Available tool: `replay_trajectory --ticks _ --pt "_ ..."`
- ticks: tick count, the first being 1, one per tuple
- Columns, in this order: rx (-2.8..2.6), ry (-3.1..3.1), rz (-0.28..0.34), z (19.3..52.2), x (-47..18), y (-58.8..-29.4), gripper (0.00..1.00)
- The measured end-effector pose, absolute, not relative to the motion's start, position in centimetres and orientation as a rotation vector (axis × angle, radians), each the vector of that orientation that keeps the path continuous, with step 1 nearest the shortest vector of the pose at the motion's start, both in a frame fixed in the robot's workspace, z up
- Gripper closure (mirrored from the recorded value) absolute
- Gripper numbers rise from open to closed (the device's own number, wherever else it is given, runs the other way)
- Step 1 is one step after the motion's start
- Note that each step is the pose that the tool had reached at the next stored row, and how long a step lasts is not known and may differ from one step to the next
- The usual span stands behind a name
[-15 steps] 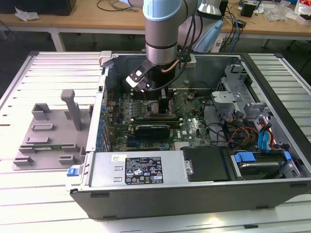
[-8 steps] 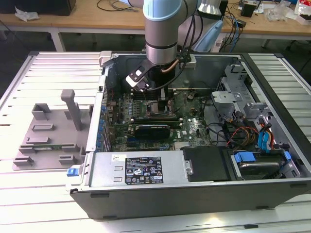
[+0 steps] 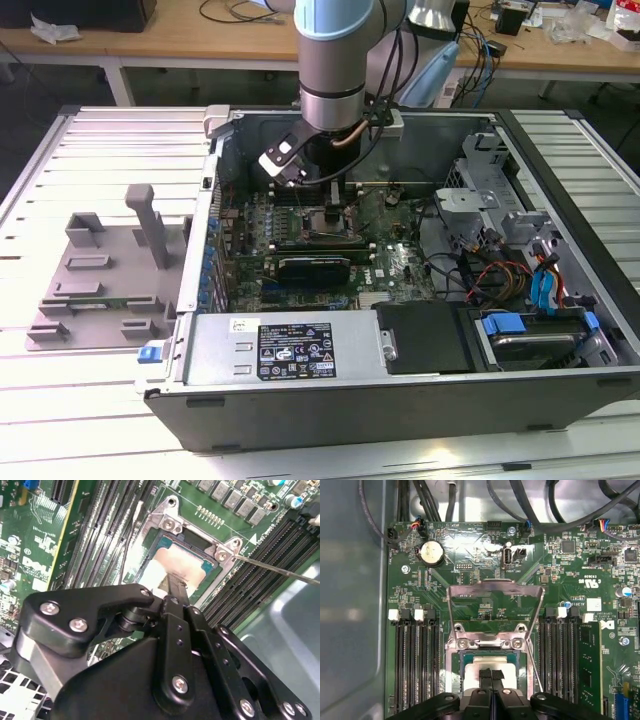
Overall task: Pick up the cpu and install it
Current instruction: 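Place the cpu into insertion slot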
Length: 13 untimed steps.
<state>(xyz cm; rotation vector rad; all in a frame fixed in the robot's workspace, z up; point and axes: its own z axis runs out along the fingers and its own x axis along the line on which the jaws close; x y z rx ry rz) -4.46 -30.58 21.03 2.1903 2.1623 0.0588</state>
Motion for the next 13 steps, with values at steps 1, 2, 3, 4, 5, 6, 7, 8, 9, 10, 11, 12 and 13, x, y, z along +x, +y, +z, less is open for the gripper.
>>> replay_trajectory --ticks 1,2,3,4,5,6,7,8,9,10,11,12,13 --pt "2.190 2.162 0.059 20.78 -4.81 -30.43 0.89" --pt "2.190 2.163 0.059 20.61 -4.81 -30.44 0.89" --pt "2.188 2.164 0.057 20.42 -4.81 -30.45 0.89" --pt "2.187 2.166 0.057 20.30 -4.81 -30.45 0.89" --pt "2.187 2.166 0.058 20.28 -4.81 -30.44 0.89" --pt "2.186 2.167 0.059 20.28 -4.81 -30.44 0.89" --pt "2.161 2.192 0.060 20.28 -4.81 -30.44 0.89" --pt "2.138 2.215 0.061 20.28 -4.81 -30.44 0.89" --pt "2.134 2.219 0.061 20.28 -4.81 -30.43 0.89" --pt "2.134 2.219 0.061 20.28 -4.81 -30.43 0.89" --pt "2.134 2.219 0.063 20.39 -4.80 -30.43 0.89" --pt "2.135 2.219 0.064 20.60 -4.78 -30.40 0.89" --pt "2.134 2.219 0.062 21.07 -4.80 -30.43 0.89"
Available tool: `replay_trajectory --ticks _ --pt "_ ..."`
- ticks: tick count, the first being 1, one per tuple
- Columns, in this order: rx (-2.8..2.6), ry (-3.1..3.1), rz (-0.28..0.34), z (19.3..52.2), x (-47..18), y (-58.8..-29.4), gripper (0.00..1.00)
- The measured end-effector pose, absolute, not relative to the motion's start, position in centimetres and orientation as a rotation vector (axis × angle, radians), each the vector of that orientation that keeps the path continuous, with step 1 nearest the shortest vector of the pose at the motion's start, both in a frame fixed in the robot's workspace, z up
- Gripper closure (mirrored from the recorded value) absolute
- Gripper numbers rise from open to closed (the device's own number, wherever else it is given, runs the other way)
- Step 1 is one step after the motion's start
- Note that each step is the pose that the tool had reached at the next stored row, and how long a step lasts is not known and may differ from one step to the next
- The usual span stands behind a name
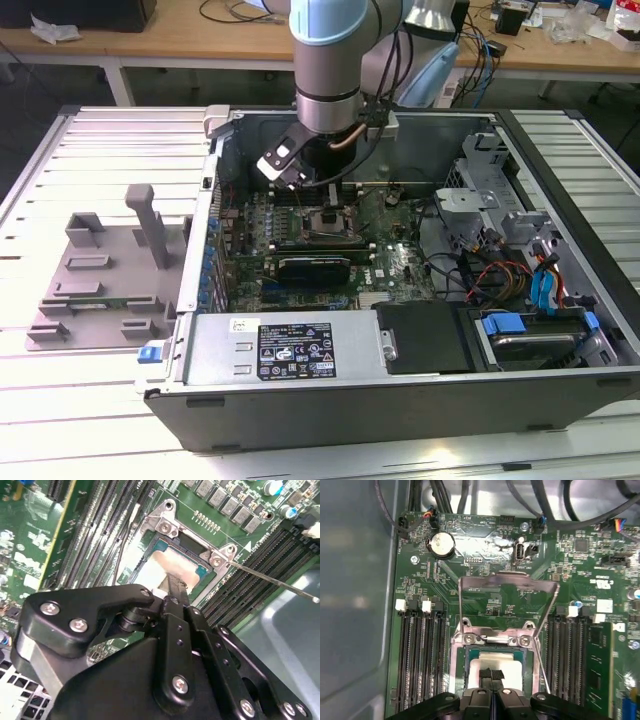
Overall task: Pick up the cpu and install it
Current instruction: 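Place the cpu into insertion slot, then close the cpu cover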
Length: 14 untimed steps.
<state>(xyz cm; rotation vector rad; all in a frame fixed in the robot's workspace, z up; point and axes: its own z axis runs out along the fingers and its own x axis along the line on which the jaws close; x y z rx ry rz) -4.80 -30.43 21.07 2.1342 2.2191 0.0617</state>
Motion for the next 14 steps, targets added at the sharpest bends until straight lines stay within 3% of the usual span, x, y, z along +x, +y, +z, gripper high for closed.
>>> replay_trajectory --ticks 5,14 --pt "2.134 2.219 0.061 24.0 -4.8 -30.4 0.89" --pt "2.134 2.219 0.061 24.1 -4.8 -30.4 0.89"
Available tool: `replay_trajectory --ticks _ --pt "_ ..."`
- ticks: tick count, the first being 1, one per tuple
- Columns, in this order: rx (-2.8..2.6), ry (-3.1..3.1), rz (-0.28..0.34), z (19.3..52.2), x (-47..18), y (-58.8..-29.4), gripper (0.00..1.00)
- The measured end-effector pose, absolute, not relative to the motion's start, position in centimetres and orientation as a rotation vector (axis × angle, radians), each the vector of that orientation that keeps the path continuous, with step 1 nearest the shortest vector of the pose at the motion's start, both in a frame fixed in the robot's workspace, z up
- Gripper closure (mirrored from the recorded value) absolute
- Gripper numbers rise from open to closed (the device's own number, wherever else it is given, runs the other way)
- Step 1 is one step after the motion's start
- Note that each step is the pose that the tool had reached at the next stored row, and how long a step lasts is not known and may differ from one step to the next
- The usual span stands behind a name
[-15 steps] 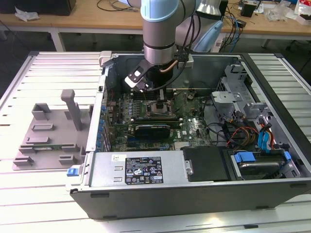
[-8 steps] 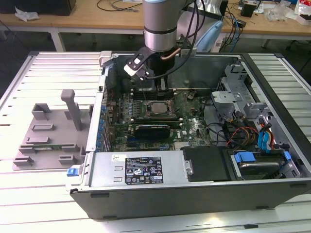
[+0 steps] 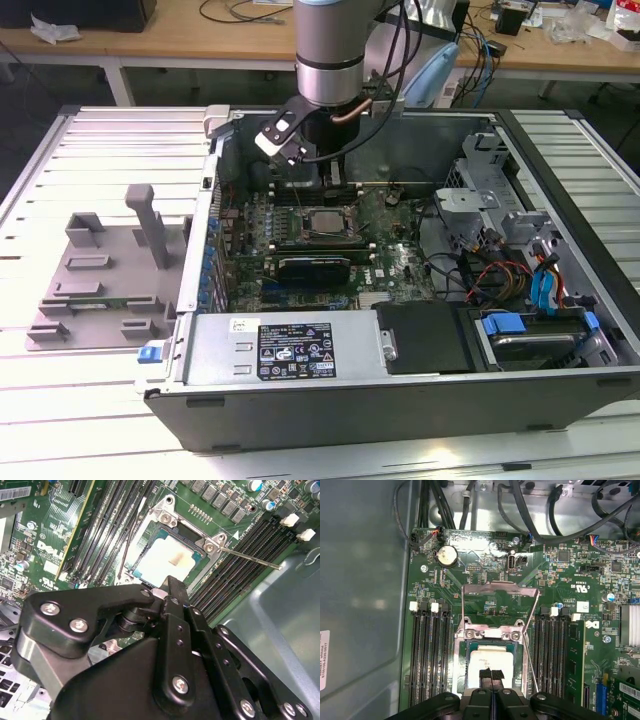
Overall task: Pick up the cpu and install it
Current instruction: 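Close the cpu cover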
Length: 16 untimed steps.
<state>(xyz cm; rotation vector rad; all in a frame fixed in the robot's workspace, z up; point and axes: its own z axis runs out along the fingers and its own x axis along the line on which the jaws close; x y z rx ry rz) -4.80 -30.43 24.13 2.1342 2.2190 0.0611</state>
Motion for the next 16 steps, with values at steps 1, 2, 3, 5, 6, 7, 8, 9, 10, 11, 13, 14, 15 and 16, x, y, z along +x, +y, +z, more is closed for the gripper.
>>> replay_trajectory --ticks 1,2,3,5,6,7,8,9,10,11,13,14,15,16 --pt "2.134 2.219 0.061 24.1 -4.8 -30.4 0.89" --pt "2.134 2.219 0.061 24.1 -4.8 -30.4 0.89" --pt "2.134 2.219 0.061 24.1 -4.8 -30.4 0.89" --pt "2.134 2.219 0.060 24.2 -4.8 -30.4 0.89" --pt "2.134 2.219 0.061 24.3 -4.8 -30.4 0.89" --pt "2.134 2.219 0.061 24.5 -4.8 -30.4 0.89" --pt "2.134 2.219 0.061 24.8 -4.8 -30.4 0.89" --pt "2.134 2.219 0.061 25.2 -4.8 -30.4 0.89" --pt "2.134 2.219 0.061 25.4 -4.8 -30.4 0.89" --pt "2.134 2.219 0.061 25.6 -4.8 -30.4 0.89" --pt "2.134 2.219 0.061 25.9 -4.8 -30.4 0.89" --pt "2.134 2.219 0.061 26.2 -4.8 -30.4 0.89" --pt "2.134 2.219 0.061 26.4 -4.8 -30.4 0.89" --pt "2.134 2.219 0.061 26.6 -4.8 -30.4 0.89"
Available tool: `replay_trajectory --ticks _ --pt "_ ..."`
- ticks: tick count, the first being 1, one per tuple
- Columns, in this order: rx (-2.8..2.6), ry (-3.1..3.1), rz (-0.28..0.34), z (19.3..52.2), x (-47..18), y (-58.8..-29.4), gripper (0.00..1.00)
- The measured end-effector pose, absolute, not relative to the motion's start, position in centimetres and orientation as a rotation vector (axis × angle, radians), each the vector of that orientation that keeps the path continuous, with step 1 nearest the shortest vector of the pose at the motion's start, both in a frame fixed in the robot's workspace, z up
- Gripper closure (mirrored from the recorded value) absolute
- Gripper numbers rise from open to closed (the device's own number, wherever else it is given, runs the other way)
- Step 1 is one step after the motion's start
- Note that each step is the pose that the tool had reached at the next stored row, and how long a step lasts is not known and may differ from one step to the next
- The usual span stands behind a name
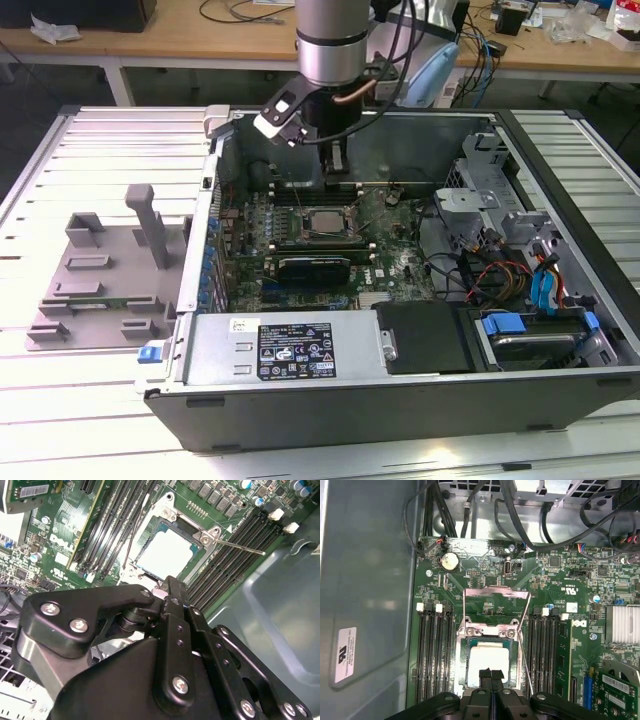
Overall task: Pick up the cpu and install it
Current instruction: 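Close the cpu cover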
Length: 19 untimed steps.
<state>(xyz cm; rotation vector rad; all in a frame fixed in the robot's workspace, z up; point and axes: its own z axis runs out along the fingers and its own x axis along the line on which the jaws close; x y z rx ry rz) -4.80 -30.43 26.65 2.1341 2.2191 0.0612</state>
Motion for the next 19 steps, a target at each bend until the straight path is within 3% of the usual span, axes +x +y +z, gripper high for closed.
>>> replay_trajectory --ticks 19 --pt "2.134 2.219 0.061 27.61 -3.87 -30.43 0.89"
